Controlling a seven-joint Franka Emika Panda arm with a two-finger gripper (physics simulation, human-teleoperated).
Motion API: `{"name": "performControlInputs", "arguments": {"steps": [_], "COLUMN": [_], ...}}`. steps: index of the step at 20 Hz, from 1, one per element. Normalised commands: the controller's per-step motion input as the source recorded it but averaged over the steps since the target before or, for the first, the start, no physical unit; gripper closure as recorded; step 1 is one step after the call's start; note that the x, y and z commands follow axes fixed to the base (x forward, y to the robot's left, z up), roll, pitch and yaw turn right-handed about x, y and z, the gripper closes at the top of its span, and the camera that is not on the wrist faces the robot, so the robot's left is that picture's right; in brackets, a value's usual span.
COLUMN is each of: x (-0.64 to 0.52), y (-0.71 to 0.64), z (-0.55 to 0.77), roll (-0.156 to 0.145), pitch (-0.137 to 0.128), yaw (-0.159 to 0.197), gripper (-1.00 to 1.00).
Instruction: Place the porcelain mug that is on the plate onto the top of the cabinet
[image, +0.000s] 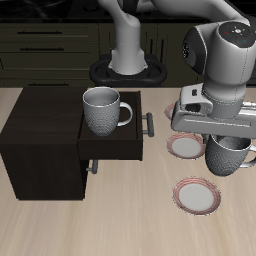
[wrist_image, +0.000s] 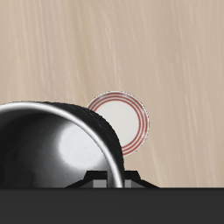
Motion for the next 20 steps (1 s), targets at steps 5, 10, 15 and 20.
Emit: {"name": "performControlInputs", "arguments": {"steps": [5,10,15,20], "x": [-0.28,-0.30,-0.27,-0.27], "y": [0.06,-0.05,-0.10,-0.08], "z": [0.49,0.49,0.36,0.30], "roll": [-0.003,-0.021,-0.019,0.018], "pitch": [-0.034,-0.056,-0.049,-0.033], "yaw": [0.051,0.024,0.035,0.033], "gripper": [1.00,1.00,1.00,1.00]}}
